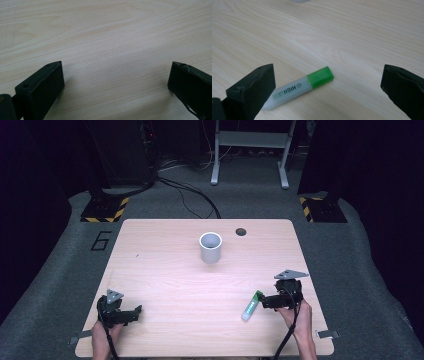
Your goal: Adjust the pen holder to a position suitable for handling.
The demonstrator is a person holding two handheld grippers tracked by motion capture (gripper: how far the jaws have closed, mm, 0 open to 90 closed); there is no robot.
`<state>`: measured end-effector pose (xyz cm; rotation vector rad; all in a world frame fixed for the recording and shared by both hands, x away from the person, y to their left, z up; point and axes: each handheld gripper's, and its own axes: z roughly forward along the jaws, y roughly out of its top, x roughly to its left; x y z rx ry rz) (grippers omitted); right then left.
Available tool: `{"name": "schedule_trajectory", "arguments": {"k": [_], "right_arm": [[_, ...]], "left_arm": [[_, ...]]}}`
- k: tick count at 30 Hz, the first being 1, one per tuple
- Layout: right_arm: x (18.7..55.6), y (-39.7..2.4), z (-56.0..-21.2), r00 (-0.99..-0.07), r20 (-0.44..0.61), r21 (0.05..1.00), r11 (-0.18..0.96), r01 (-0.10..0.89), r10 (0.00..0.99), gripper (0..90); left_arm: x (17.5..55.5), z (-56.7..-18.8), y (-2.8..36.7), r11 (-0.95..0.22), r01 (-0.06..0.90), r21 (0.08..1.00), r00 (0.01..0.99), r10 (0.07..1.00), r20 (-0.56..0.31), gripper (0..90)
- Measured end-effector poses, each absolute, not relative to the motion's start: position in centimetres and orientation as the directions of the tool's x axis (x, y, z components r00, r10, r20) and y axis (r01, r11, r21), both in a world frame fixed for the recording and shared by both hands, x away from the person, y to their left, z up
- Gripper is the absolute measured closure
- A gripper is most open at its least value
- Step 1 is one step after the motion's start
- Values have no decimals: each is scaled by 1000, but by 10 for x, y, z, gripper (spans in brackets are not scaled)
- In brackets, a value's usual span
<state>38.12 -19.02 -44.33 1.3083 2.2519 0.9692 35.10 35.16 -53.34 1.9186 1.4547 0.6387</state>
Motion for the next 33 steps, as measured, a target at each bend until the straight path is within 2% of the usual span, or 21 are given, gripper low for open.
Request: {"name": "schedule_trajectory", "arguments": {"k": [9,33], "right_arm": [[406,-164,-432,-560,24,714,378,590,828,0],[466,-103,-419,-625,26,676,447,586,781,0]], "left_arm": [[351,-533,352,-183,652,736,269,963,1,5],[351,-533,352,-189,658,729,274,962,1,6]]}}
